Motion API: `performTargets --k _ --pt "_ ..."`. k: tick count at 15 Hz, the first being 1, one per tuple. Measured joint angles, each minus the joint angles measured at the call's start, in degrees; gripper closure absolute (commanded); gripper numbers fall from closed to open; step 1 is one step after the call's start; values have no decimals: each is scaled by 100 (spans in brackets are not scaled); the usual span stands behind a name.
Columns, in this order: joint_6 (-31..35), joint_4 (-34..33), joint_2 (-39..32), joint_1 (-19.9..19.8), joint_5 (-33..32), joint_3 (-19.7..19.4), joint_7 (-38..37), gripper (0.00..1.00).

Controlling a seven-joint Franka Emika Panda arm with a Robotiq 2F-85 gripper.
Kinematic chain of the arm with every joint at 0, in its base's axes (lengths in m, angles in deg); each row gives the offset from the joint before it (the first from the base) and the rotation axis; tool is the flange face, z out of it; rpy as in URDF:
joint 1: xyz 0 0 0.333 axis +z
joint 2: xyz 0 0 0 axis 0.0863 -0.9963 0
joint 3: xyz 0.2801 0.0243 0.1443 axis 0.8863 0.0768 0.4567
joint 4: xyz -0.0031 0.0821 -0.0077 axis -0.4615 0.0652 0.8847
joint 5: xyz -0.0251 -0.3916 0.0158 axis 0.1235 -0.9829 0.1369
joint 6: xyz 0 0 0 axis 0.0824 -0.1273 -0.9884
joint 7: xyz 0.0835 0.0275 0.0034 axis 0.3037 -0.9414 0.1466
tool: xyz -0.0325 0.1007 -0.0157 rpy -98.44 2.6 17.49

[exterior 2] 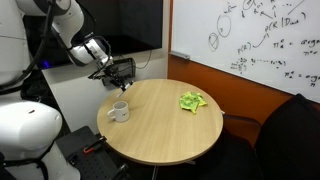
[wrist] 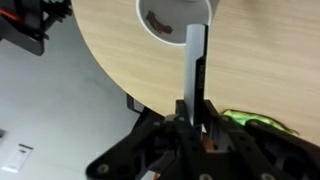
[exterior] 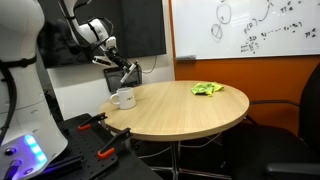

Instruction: Pick the pen and put it in the cup

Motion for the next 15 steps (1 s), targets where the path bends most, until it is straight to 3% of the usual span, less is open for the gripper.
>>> performTargets --k 1,2,6,15 --pt "0 0 0 0 0 1 0 78" --pt "0 0 0 0 0 1 0 95" --pt "-182 -7 -52 -14 -29 27 -62 95" --pt "-2268 -470 -546 332 -148 326 -1652 95"
